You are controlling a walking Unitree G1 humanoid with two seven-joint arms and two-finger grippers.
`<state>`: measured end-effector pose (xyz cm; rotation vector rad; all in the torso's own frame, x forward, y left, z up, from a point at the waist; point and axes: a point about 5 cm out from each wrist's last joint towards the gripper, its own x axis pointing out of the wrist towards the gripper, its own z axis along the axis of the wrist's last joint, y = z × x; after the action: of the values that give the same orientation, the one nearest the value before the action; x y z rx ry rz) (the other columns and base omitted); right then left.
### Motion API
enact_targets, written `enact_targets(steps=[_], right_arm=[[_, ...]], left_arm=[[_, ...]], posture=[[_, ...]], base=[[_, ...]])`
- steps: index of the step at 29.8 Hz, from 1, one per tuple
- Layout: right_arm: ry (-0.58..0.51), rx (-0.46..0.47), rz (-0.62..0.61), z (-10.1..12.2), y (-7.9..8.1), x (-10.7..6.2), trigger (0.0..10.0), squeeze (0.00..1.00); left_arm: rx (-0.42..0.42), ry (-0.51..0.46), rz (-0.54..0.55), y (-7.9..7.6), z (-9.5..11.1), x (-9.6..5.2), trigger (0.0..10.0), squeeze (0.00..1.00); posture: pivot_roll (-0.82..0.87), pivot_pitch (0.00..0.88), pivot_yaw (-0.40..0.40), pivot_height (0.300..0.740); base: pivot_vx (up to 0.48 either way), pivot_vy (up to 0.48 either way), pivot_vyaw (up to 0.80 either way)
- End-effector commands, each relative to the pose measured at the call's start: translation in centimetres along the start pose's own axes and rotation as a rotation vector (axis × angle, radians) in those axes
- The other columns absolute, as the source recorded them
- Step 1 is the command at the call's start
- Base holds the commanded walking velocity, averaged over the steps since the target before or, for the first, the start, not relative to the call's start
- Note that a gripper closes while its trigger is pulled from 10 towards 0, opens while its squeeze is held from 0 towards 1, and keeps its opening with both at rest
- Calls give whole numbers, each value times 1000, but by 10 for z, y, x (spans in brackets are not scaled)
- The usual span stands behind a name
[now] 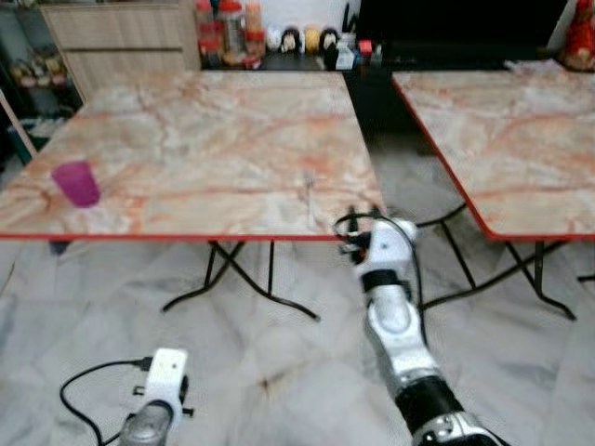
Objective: Setting the table
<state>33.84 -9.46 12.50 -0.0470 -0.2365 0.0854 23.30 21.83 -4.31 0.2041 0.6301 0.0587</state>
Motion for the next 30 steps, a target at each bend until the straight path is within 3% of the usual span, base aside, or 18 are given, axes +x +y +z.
enact_targets(steps=[1, 5, 18, 30], right_arm=[[7, -3, -31, -2, -10, -1, 10000, 0], [3, 0, -27, -1, -9, -1, 10000, 0], [11, 27, -38, -2, -9, -1, 10000, 0], [-12, -22, 1, 0, -5, -2, 10000, 0]], left_arm=[[-13, -7, -19, -8, 2, 1, 10000, 0], [-18, -16, -26, -8, 4, 2, 10000, 0], [-10, -12, -20, -6, 4, 1, 10000, 0], [-8, -15, -18, -5, 3, 1, 10000, 0]], posture=[[23, 99, 8, 740], [24, 104, 11, 740], [28, 109, 22, 740], [28, 103, 25, 740]], base=[[0, 0, 0], [0, 0, 0], [307, 0, 0], [368, 0, 113]])
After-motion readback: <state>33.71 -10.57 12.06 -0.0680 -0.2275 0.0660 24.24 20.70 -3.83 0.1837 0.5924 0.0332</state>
